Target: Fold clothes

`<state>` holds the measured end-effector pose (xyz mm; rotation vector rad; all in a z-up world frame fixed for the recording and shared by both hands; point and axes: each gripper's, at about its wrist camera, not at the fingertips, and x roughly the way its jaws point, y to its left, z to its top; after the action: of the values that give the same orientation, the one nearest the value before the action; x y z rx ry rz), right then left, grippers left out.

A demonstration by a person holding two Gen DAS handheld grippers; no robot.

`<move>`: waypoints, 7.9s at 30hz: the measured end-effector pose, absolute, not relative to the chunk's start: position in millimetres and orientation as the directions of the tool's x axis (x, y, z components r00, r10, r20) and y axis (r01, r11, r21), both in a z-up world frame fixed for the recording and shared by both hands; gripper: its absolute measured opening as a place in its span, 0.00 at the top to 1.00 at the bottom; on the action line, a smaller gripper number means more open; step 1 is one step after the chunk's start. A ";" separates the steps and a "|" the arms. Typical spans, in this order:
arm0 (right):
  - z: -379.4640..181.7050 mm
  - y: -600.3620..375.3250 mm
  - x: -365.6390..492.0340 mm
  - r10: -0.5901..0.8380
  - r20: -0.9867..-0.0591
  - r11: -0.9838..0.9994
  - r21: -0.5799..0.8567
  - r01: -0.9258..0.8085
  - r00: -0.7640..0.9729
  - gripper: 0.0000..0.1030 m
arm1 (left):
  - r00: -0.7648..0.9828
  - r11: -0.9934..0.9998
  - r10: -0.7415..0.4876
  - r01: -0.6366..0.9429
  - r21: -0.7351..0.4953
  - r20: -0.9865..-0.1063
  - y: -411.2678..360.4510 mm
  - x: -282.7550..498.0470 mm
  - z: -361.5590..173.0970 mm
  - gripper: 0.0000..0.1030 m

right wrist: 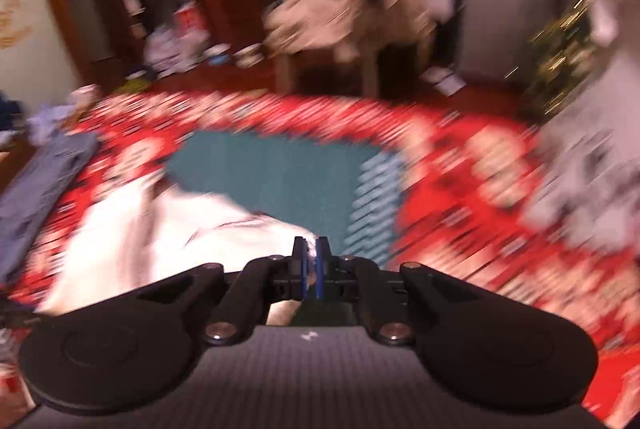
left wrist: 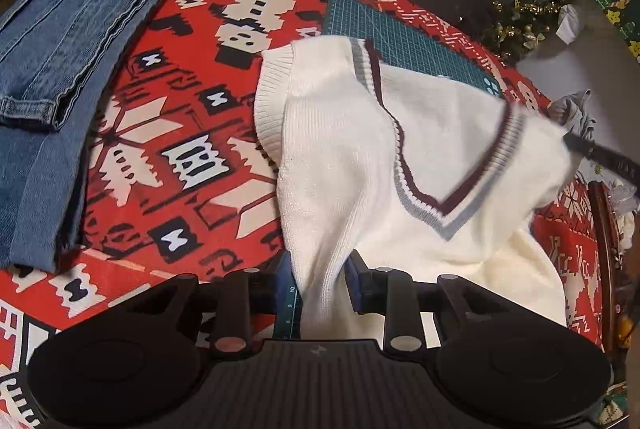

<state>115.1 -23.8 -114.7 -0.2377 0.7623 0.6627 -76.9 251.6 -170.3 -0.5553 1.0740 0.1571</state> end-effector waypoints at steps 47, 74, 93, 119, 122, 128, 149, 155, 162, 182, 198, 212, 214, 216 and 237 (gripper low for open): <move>-157.8 30.7 181.6 0.368 -0.775 0.680 -0.152 -0.717 0.514 0.93 | 0.658 0.995 0.054 0.027 0.096 -0.751 263.9 96.4 -134.4 0.91; -129.5 -69.8 67.6 0.449 -0.764 0.747 0.037 -0.664 0.463 0.55 | 0.676 0.979 -0.007 -0.146 -0.143 -0.737 258.2 -33.0 -133.3 0.63; -162.5 -38.8 -50.6 0.515 -0.767 0.602 0.006 -0.798 0.383 0.47 | 0.559 0.980 -0.136 -0.044 -0.193 -0.818 173.2 -91.9 -181.6 0.69; -131.4 -101.3 122.2 0.449 -0.685 0.893 0.316 -0.321 0.574 0.92 | 0.583 0.930 -0.290 -0.016 -0.368 -0.759 161.8 -65.3 -163.6 0.67; -142.9 -96.5 132.6 0.430 -0.698 0.901 0.301 -0.311 0.572 0.92 | 0.556 0.906 -0.362 0.022 -0.422 -0.749 145.5 -64.8 -169.6 0.59; -144.6 -98.1 130.3 0.451 -0.691 0.892 0.323 -0.317 0.565 0.92 | 0.509 0.917 -0.365 0.052 -0.395 -0.780 114.5 -45.7 -185.0 0.60; -69.2 -152.9 57.8 0.571 -0.633 0.820 0.407 -0.403 0.523 1.00 | 0.717 0.936 -0.068 -0.194 -0.292 -0.694 246.9 -110.2 -95.5 0.96; -101.3 -126.4 23.9 0.616 -0.705 0.760 0.415 -0.501 0.350 0.93 | 0.707 0.930 -0.062 -0.215 -0.297 -0.705 242.4 -97.5 -106.2 0.96; -134.8 -82.4 -15.6 0.607 -0.723 0.717 0.320 -0.620 0.330 0.81 | 0.715 0.935 -0.047 -0.214 -0.282 -0.698 244.7 -94.2 -98.6 0.96; -150.0 -92.0 68.9 0.559 -0.727 0.817 0.402 -0.414 0.398 0.60 | 0.698 0.886 -0.016 -0.322 -0.334 -0.716 276.7 -68.6 -106.5 0.96; -141.8 -102.4 57.1 0.552 -0.723 0.825 0.403 -0.396 0.414 0.96 | 0.689 0.910 -0.063 -0.258 -0.325 -0.722 271.1 -87.8 -97.1 0.96; -132.4 -173.4 -18.8 0.478 -0.850 0.828 0.352 -0.437 0.222 0.96 | 0.455 0.952 -0.197 -0.123 -0.280 -0.868 216.8 -140.1 -130.5 0.95; -140.2 -170.7 -28.1 0.447 -0.870 0.832 0.318 -0.455 0.209 0.95 | 0.426 0.958 -0.183 -0.126 -0.259 -0.886 212.0 -145.9 -140.2 0.95; -140.9 -170.3 -32.3 0.440 -0.874 0.831 0.310 -0.461 0.206 0.94 | 0.422 0.960 -0.168 -0.134 -0.244 -0.891 211.2 -148.4 -143.8 0.93; -93.3 -101.4 133.7 0.528 -0.712 0.764 0.159 -0.626 0.463 0.69 | 0.677 0.980 -0.056 -0.103 -0.169 -0.734 308.7 24.3 -114.2 0.51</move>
<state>133.7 -101.4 -93.3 -0.1312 0.8263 0.7112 24.3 308.7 -114.2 -0.2035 0.8284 0.0264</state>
